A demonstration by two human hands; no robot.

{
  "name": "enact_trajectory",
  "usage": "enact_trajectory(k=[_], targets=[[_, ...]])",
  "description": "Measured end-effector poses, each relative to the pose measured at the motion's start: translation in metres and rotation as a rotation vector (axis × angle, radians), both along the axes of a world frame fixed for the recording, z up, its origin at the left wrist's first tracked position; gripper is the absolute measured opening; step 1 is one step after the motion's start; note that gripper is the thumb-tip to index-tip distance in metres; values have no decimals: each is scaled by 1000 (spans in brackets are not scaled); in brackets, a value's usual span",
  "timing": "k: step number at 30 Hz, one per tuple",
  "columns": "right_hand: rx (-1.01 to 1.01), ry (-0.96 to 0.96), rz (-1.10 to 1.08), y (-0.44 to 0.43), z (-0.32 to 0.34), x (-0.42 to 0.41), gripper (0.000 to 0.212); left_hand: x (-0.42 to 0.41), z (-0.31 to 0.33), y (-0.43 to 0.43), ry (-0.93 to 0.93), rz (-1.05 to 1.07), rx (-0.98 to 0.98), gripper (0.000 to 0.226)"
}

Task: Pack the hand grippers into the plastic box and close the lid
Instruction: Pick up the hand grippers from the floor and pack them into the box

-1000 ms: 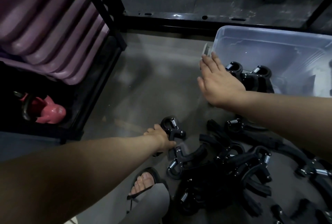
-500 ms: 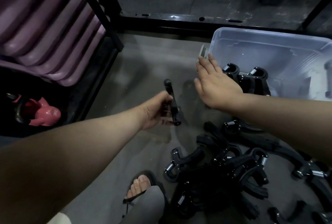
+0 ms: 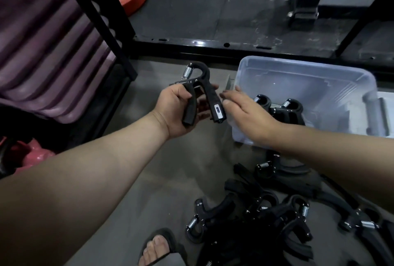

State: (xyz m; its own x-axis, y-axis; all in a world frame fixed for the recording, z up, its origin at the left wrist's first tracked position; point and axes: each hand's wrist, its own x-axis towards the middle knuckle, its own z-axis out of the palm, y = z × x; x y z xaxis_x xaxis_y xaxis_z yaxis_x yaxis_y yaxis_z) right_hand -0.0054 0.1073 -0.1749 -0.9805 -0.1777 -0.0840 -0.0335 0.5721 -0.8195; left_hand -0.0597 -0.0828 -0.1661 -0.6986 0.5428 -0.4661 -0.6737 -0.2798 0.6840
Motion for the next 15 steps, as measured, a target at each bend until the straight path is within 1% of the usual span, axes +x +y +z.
enact_trajectory(k=[1, 2, 4, 6, 7, 8, 10, 12, 14, 15], targets=[[-81, -16, -24, 2, 9, 0, 33, -2, 4, 7, 34, 8, -23, 72], [-119, -29, -48, 4, 19, -2, 30, -5, 9, 14, 64, 12, -52, 71], [-76, -27, -59, 11, 32, -7, 28, -10, 20, 30, 115, -2, -78, 66], [27, 18, -91, 21, 40, -15, 24, -10, 32, 53, 167, -6, -133, 48], [60, 45, -129, 28, 41, -18, 22, -11, 34, 65, 209, -14, -196, 37], [84, 68, -172, 36, 43, -20, 21, -13, 33, 77, 264, -22, -276, 33], [113, 79, -252, 57, 38, -18, 22, -15, 25, 90, 380, -37, -474, 41], [160, 30, -332, 78, 26, -13, 27, -12, 15, 94, 482, -80, -643, 47], [228, -88, -422, 93, 7, -7, 31, -9, 8, 93, 546, -78, -742, 37], [252, -156, -444, 97, -3, -3, 33, -10, 4, 93, 573, -43, -748, 31]])
